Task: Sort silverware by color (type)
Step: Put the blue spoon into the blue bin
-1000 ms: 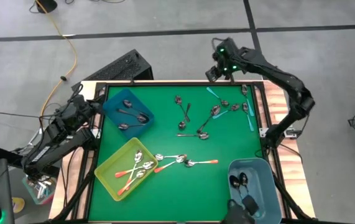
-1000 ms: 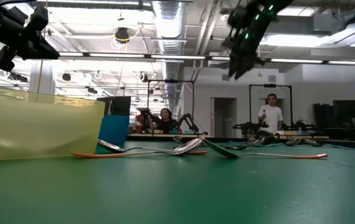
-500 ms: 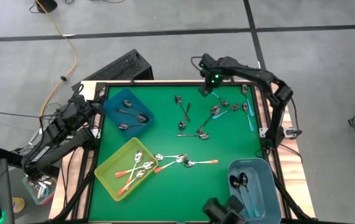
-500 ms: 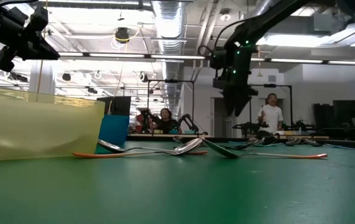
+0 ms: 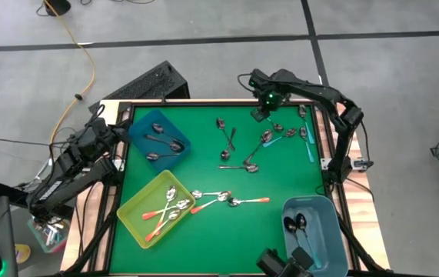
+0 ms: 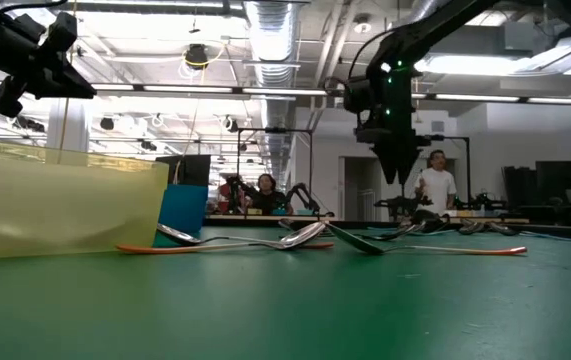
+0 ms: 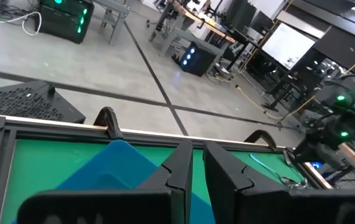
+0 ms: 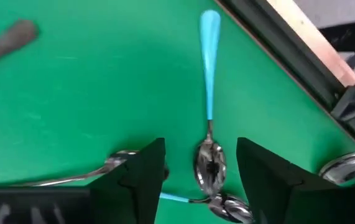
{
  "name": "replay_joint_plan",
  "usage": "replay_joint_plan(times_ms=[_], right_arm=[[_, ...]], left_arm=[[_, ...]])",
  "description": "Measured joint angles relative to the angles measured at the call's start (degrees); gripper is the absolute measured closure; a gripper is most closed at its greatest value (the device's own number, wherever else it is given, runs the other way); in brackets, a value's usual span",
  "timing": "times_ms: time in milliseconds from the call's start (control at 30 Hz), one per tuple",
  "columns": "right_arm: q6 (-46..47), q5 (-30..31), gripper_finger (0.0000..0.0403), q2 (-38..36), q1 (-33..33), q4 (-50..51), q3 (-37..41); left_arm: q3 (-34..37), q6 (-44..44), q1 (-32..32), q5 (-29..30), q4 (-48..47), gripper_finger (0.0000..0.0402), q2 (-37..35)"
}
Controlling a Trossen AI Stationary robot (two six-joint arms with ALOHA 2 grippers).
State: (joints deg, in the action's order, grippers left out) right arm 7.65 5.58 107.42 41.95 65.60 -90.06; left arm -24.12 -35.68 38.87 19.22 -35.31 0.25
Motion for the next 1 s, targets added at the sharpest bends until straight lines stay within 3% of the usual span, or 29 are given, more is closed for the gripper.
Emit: replay_joint_plan(times_ms=[100,233,300,367,500,700,867,1000], right_arm=[[-0.4,0.1,0.0233,-3.0,-1.2,0.0,0.0],[0.0,0.5,0.0317,-7.7,-2.1,1.7,0.0],[1.8,2.7,0.0368,-9.4,-2.3,4.1,0.0],[4.2,5.8,0.0391,-10.1,-2.0,8.2,0.0],[7.3,11.3,0.0392,-9.7,-0.6,16.5,0.1],[8.4,11.2,0.0397,-10.2,3.7,15.6,6.9],[10.9,10.7,0.0397,-16.1,5.9,8.7,18.6],[13.5,5.3,0.0388,-23.3,5.7,1.6,26.5]], left_arm=[[0.0,0.0,0.0,0.0,0.0,0.0376,0.0],[0.0,0.6,0.0,-2.3,0.0,0.0377,0.0],[0.0,1.3,0.0,-4.5,0.0,0.0383,0.0],[0.0,1.8,0.0,-6.5,0.0,0.0394,0.0],[0.0,1.9,0.0,-7.4,0.0,0.0398,0.0],[0.0,1.9,0.0,-7.0,0.1,0.0401,0.0],[0.0,1.7,0.0,-7.2,0.1,0.0401,0.0],[0.0,1.6,0.0,-6.5,0.1,0.0401,0.0]])
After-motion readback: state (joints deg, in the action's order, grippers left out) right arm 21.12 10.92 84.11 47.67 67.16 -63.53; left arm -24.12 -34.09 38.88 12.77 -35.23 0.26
